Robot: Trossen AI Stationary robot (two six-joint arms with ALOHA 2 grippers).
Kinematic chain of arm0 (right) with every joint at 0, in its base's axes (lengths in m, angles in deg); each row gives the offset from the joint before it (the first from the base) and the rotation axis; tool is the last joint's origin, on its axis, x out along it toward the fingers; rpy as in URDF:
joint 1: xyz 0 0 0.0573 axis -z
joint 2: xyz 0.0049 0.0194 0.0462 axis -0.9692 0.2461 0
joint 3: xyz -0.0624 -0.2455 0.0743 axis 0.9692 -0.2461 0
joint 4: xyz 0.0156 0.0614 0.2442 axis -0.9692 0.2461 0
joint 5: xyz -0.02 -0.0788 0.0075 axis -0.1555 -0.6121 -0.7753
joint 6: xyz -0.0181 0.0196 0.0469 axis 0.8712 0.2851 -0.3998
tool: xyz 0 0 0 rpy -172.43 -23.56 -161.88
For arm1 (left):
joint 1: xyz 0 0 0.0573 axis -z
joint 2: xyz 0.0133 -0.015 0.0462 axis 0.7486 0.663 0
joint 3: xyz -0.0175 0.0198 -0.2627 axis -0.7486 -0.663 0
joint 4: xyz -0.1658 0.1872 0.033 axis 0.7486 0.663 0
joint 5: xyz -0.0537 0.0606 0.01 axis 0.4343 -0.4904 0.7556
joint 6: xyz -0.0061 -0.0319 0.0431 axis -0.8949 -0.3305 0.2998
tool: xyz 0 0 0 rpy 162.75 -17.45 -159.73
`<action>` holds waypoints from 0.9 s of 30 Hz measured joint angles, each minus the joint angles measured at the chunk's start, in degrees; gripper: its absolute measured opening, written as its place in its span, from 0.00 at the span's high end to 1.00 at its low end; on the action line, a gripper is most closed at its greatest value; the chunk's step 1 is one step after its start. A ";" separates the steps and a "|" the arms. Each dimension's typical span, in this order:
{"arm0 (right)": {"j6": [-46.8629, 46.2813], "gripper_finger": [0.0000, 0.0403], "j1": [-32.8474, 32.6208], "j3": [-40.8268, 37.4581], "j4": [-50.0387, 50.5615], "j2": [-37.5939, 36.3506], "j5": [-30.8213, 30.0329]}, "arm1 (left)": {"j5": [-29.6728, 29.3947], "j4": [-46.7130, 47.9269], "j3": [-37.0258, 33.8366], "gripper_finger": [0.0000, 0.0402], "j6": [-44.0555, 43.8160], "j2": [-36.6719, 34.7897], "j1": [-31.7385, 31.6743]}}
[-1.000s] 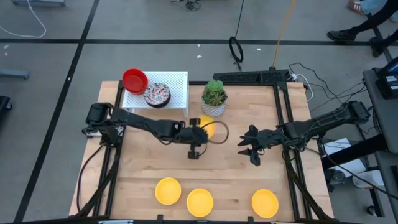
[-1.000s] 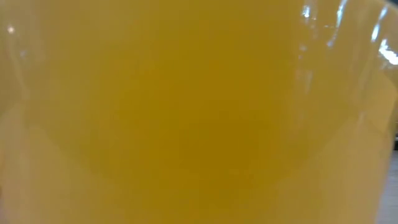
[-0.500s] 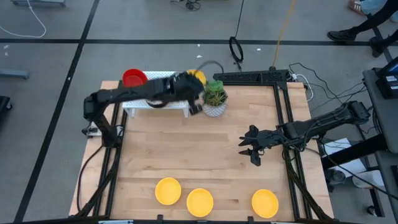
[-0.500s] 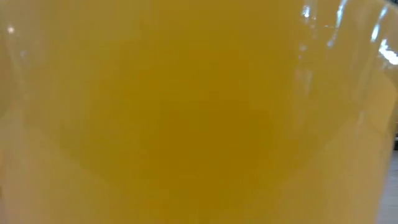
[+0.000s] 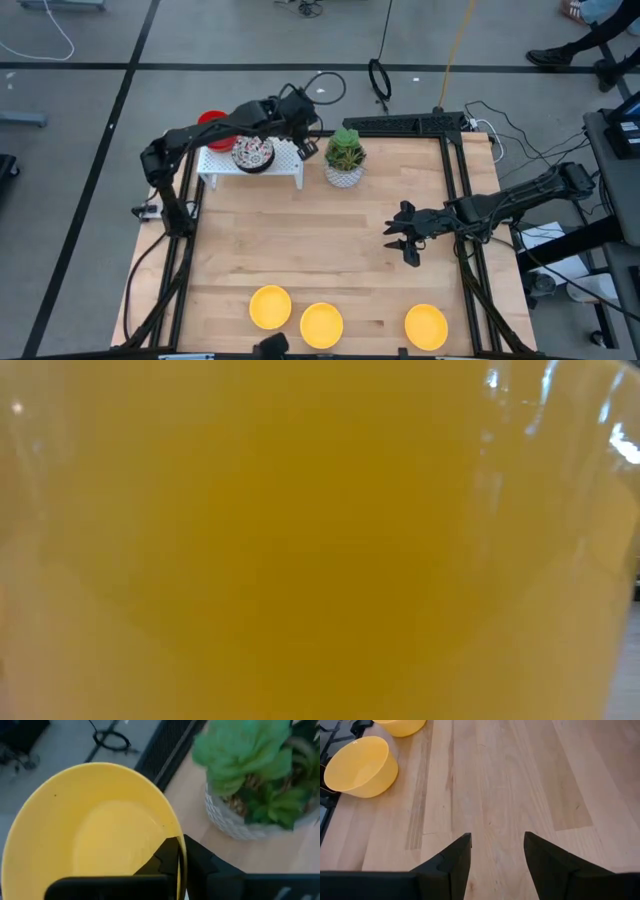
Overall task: Pick & Place Mini bowls
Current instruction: Put the yellow bowl on the shelf
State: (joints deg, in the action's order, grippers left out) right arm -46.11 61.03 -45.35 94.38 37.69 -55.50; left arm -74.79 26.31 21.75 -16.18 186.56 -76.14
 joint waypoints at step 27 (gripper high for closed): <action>0.08 0.58 0.00 -0.04 0.00 0.00 0.03 | 2.24 7.20 -0.94 0.93 -1.64 3.52 -5.80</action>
State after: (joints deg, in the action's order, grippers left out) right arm -46.03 61.03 -45.39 94.38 37.69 -55.46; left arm -72.54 33.51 20.81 -17.83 190.08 -81.93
